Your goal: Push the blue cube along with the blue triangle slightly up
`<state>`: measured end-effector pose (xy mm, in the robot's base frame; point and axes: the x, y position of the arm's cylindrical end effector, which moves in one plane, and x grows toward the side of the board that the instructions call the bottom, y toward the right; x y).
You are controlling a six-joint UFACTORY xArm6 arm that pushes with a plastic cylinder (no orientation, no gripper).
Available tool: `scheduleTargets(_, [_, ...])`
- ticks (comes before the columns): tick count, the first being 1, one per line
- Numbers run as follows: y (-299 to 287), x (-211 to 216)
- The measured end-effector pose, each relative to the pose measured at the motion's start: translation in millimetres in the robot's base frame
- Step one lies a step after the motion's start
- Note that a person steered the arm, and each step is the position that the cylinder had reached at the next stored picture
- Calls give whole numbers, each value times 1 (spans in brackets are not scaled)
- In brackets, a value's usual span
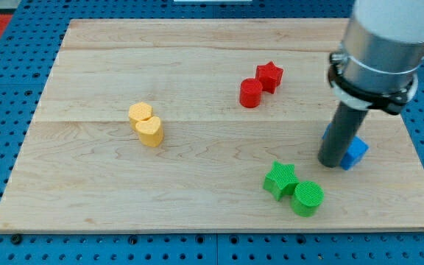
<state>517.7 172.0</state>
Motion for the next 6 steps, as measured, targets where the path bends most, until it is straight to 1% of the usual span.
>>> scheduleTargets(1, [2,-1])
scheduleTargets(2, [27,33])
scheduleTargets(3, [75,23])
scheduleTargets(4, [47,-23])
scheduleTargets(5, [-9,-56])
scheduleTargets(6, [2,-47])
